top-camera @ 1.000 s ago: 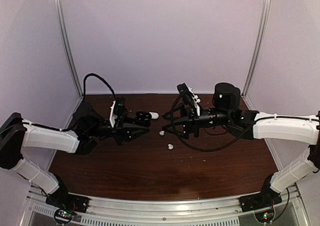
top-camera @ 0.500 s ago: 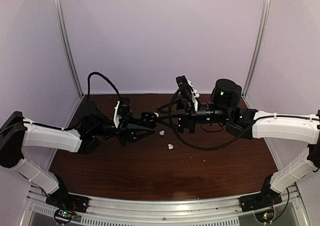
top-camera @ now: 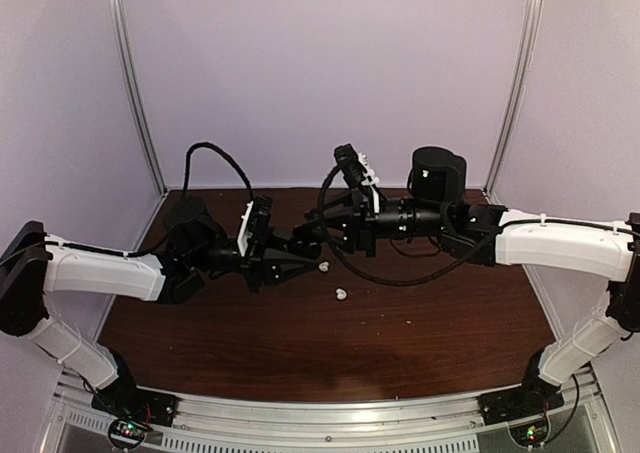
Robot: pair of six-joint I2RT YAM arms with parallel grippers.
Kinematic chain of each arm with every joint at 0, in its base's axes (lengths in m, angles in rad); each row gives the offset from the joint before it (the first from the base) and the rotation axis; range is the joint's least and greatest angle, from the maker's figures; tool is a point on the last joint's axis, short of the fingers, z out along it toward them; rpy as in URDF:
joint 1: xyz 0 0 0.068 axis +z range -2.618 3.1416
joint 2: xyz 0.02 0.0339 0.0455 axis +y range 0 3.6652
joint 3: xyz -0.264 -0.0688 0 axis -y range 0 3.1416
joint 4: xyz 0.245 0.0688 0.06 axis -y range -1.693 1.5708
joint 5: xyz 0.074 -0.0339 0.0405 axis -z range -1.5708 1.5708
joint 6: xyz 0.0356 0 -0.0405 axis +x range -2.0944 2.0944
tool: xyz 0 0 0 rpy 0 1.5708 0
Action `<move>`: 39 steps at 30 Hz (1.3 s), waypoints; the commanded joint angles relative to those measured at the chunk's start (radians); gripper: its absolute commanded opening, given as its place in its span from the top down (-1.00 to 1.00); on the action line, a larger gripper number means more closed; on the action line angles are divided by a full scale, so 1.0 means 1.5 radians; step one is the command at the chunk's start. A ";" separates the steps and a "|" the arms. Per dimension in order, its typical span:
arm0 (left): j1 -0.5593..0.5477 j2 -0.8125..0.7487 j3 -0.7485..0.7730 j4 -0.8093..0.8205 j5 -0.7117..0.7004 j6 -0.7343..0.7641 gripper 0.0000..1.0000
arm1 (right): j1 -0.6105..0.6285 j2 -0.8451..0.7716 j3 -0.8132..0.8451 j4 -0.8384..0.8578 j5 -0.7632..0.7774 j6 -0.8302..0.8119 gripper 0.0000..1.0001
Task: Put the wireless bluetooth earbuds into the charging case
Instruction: Pass from the left arm to the right
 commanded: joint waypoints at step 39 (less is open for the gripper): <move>-0.003 -0.006 0.068 -0.153 0.016 0.130 0.95 | 0.001 0.036 0.094 -0.270 0.012 -0.100 0.58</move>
